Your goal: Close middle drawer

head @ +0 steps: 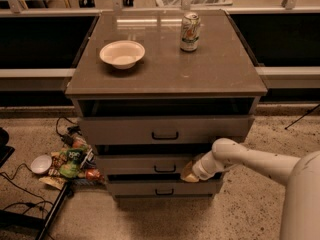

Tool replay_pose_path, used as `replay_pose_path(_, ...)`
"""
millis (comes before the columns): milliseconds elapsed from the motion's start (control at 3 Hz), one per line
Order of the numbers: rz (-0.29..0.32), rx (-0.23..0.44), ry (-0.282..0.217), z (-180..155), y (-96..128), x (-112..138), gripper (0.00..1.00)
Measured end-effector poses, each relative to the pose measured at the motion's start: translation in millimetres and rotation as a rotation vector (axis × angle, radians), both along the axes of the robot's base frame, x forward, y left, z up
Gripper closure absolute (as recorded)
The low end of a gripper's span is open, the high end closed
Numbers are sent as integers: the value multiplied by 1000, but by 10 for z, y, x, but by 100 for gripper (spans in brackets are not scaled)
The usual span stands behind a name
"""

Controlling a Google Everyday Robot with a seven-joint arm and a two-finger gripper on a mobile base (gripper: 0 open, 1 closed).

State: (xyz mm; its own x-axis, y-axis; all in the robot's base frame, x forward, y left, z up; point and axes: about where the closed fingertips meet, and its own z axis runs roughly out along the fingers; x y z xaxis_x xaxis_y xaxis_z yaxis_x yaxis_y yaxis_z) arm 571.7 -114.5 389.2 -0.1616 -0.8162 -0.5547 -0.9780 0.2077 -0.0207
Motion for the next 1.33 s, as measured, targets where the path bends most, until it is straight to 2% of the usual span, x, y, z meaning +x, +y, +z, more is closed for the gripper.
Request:
replay_pose_path(333, 0, 0, 0, 0, 0, 0, 100)
replay_pose_path(667, 19, 5, 29, -45, 75, -174, 100)
replay_pose_path(1000, 39, -38, 82, 153, -6, -651, 100)
replay_pose_path(1333, 49, -131, 153, 498, -143, -1276, 100)
